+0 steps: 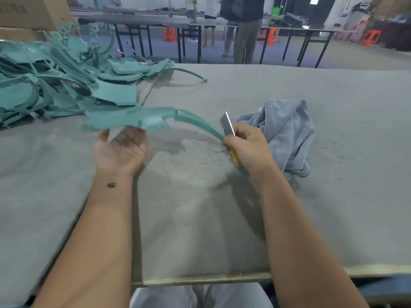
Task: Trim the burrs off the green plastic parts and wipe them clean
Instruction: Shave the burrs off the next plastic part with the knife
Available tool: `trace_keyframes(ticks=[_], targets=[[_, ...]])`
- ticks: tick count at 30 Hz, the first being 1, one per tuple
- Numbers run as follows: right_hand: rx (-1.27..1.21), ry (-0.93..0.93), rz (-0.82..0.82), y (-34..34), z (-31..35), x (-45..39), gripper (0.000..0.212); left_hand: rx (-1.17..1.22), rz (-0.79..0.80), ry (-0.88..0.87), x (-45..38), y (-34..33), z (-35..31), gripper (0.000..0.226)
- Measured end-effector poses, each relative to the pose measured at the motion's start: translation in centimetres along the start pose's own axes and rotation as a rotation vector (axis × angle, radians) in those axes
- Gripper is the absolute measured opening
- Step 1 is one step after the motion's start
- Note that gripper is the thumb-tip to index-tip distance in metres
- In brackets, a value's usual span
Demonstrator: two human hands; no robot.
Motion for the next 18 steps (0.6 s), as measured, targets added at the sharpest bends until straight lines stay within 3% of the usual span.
trace_keyframes(ticks=[2, 4, 7, 10, 12, 18], targets=[[-0.07, 0.002, -0.038, 0.0, -0.2, -0.2, 0.011, 0.007, 0.163, 0.029, 0.4, -1.1, 0.4, 0.059], [-0.117, 0.016, -0.105, 0.2, -0.2, -0.3, 0.013, -0.165, 0.221, 0.017, 0.9, -2.4, 1.5, 0.061], [-0.14, -0.023, -0.304, 1.2, -0.9, -0.3, 0.023, -0.58, 0.259, 0.051, 1.5, -3.4, 4.5, 0.051], [-0.118, -0.088, -0.454, 2.1, -1.5, 0.1, 0.029, -1.04, 0.167, -0.019, 2.2, -3.1, 7.1, 0.04], [-0.202, -0.11, -0.419, 1.3, -1.4, 0.3, 0.024, -1.207, 0.135, -0.123, 2.5, -3.2, 8.1, 0.032], [-0.506, -0.215, -0.049, -3.9, 0.1, 1.6, 0.013, -1.436, 0.194, -0.312, 2.8, -3.8, 8.3, 0.02]])
Point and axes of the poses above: each hand's wrist, its own x-axis away from the middle knuckle, its own y-axis out of the back of the hand, z = x × y, the point moved 8 cm from there along -x, towards the middle knuckle, and after that the axes turned 9 degrees about -z, right-handed, at the moved point
